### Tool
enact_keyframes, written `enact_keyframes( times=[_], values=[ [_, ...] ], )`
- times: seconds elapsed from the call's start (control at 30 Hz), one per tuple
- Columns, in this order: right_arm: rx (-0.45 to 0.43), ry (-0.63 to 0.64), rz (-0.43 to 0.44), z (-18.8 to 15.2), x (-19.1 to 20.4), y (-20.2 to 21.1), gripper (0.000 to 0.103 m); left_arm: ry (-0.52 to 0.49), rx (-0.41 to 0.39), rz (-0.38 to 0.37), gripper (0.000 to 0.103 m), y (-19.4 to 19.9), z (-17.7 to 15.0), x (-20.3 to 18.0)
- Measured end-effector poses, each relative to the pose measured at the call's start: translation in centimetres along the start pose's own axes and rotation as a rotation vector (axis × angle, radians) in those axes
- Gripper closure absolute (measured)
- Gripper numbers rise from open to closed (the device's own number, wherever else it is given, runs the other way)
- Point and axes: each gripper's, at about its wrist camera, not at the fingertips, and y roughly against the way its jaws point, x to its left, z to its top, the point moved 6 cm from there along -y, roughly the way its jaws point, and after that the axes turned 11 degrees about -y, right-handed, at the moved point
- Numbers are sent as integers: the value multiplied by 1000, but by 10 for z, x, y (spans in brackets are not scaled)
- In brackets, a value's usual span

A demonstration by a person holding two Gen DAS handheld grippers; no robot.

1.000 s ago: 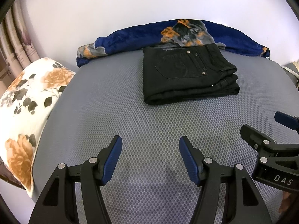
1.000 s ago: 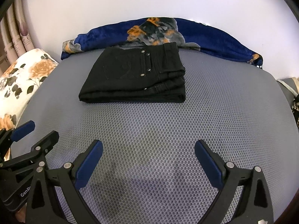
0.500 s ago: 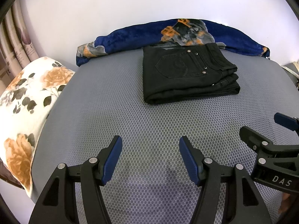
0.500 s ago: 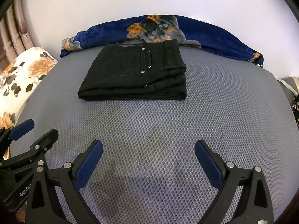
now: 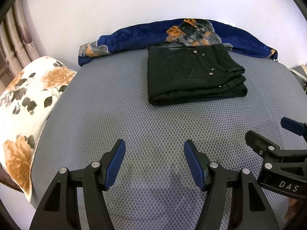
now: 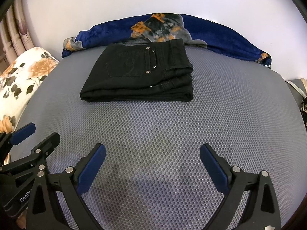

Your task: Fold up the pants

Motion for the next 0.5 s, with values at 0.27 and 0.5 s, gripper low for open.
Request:
enact_keyframes(
  times=[0.27,0.5],
  values=[
    [10,4,-2,-1,2,-2,5,4,-1,-2,39,0,-1,1],
    [16,4,-7,-1,1,-4,5,14,-2,-2,39,-1,-1,5]
  ],
)
